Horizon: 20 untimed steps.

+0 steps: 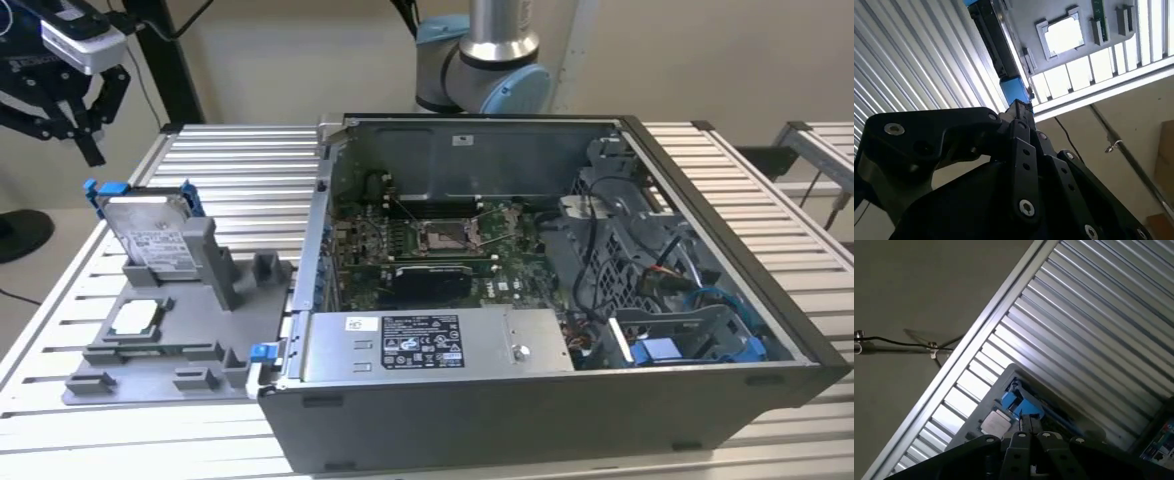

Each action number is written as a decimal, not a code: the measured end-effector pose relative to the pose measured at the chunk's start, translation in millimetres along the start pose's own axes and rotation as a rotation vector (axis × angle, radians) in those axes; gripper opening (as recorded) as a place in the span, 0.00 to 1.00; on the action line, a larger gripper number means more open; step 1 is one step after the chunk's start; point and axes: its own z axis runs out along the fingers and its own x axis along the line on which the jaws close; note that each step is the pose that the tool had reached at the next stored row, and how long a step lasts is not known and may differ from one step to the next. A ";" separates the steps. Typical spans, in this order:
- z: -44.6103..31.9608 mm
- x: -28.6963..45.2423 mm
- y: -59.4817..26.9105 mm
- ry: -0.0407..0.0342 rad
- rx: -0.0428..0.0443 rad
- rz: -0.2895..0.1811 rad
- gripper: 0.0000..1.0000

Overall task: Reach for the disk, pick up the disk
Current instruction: 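Pick up the disk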

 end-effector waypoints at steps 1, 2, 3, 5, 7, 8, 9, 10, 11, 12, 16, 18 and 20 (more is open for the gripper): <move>0.0 0.0 0.0 0.0006 0.0000 -0.012 0.00; 0.0 0.0 0.1 0.0012 0.0000 -0.023 0.00; 0.0 0.0 0.1 0.0018 0.0000 -0.035 0.00; 0.0 0.0 0.1 0.0030 -0.0001 -0.059 0.00; 0.0 0.1 0.1 0.0043 -0.0001 -0.085 0.00; 0.0 0.1 0.1 0.0050 -0.0002 -0.097 0.00; 0.0 0.1 0.1 0.0056 -0.0002 -0.111 0.00; 0.0 0.1 0.1 0.0063 -0.0002 -0.125 0.00; 0.0 0.1 0.1 0.0070 -0.0002 -0.140 0.00; 0.0 0.1 0.1 0.0079 -0.0002 -0.157 0.00; 0.0 0.1 0.1 0.0113 -0.0001 -0.229 0.00; 0.0 0.1 0.1 0.0123 0.0006 -0.265 0.00; 0.0 0.1 0.1 0.0119 0.0026 -0.301 0.00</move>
